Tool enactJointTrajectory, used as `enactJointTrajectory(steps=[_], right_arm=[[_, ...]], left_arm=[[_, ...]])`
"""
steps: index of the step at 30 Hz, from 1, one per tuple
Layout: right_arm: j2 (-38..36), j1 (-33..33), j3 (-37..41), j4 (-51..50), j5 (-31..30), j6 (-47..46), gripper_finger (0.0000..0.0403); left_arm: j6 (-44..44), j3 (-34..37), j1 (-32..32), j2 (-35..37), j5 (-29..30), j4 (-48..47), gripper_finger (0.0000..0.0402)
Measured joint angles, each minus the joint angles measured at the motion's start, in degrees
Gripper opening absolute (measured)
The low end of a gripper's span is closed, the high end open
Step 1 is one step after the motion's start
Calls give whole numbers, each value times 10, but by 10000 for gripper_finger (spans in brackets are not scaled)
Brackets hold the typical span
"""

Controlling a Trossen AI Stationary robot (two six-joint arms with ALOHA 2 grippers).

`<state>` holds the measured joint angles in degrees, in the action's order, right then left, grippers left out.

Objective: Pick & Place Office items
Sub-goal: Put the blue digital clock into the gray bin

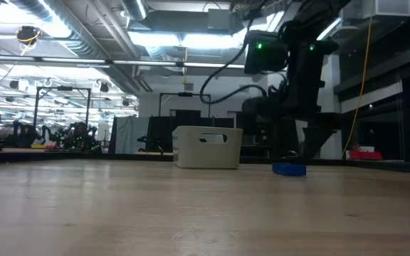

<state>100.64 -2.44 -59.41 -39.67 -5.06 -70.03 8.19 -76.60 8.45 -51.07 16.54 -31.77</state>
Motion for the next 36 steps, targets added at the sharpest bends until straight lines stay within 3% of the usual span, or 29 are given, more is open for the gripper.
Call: enactJointTrajectory(steps=[8,13,18,25,36], right_arm=[[56,0,-5,-4,30,-14,309],[63,1,-6,-6,7,-26,296],[63,-3,-6,-6,5,-30,246],[62,-4,-6,0,14,-30,135],[40,1,-46,33,78,-15,136]], left_arm=[[0,0,0,0,0,0,221],[0,0,0,0,-1,0,221],[0,0,0,0,-2,-3,221],[-5,0,0,0,-2,-20,221],[-11,0,0,13,-1,-19,221]])
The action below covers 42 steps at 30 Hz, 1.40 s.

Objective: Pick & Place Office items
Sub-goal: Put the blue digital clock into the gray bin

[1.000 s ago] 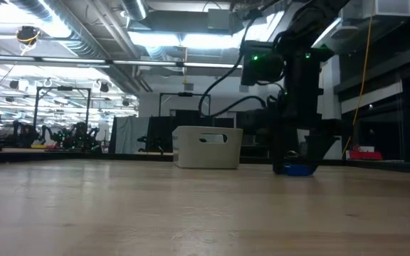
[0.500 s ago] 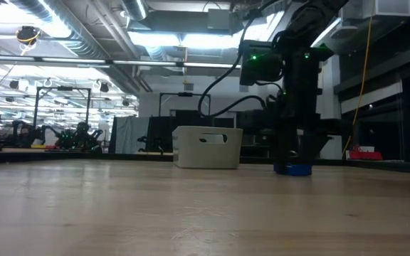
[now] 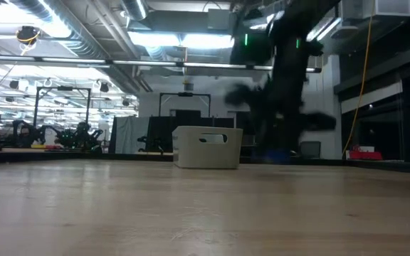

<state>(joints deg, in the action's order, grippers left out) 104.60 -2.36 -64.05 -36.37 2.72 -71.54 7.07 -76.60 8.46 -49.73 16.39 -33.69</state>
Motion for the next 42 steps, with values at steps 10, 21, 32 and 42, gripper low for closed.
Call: enactJointTrajectory(steps=[10,21,32,42], right_arm=[[-79,47,-91,63,1,11,136],[-78,7,-150,218,-68,87,134],[-19,-97,-150,162,-50,162,134],[31,-124,-150,145,-64,185,134]], left_arm=[[-4,0,0,21,4,0,221],[-4,0,0,22,5,9,221],[-4,0,0,19,4,26,221],[-4,0,0,17,4,26,221]])
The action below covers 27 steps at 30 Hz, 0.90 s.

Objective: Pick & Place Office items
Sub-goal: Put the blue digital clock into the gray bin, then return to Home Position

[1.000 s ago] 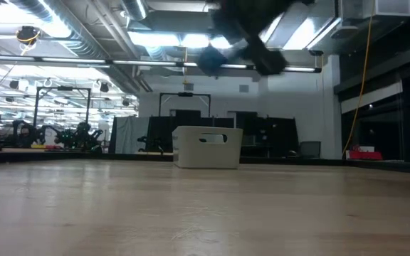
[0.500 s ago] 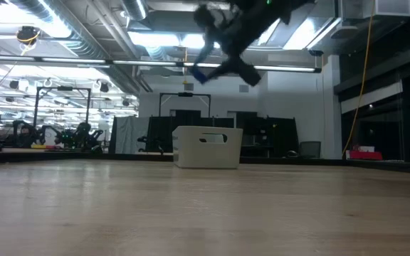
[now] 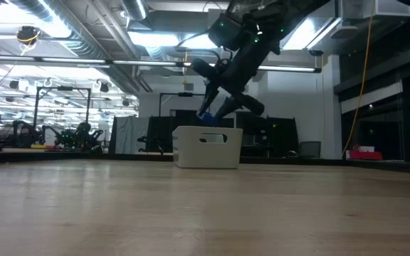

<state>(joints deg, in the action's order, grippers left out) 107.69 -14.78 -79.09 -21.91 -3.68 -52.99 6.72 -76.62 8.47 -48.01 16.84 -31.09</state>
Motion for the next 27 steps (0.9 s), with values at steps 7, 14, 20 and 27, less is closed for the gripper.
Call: enactJointTrajectory(steps=[7,14,20,27], right_arm=[[0,-21,0,-8,4,24,148],[0,-32,0,-2,17,27,238],[0,-35,0,3,18,27,259],[0,-32,0,4,32,26,244]], left_arm=[[0,0,0,-3,1,1,221],[0,0,0,-10,1,1,221],[0,0,0,-20,1,1,221],[1,0,0,-28,1,1,221]])
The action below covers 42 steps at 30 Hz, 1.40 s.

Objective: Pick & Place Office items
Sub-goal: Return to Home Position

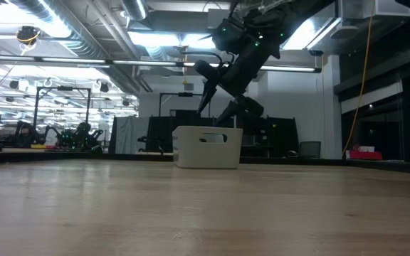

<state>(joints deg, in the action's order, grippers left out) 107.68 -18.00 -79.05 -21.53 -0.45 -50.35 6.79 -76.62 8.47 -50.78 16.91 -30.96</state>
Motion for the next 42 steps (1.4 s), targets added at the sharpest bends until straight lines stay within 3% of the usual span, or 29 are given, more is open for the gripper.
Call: enactJointTrajectory(steps=[10,18,23,27,32,37,42], right_arm=[[0,18,0,67,37,-5,239],[-49,54,0,228,77,44,239],[-143,87,0,267,69,149,239],[-239,116,0,267,57,209,239],[-363,145,-1,246,13,298,239],[-460,159,-1,151,81,260,239],[-507,168,-1,96,171,254,239]], left_arm=[[0,0,0,-2,0,10,221],[-18,0,0,-4,3,49,221],[-59,1,0,38,50,83,221],[-31,0,0,93,72,77,221],[30,0,0,162,47,74,221],[120,0,0,209,35,77,221],[172,0,0,227,21,66,221]])
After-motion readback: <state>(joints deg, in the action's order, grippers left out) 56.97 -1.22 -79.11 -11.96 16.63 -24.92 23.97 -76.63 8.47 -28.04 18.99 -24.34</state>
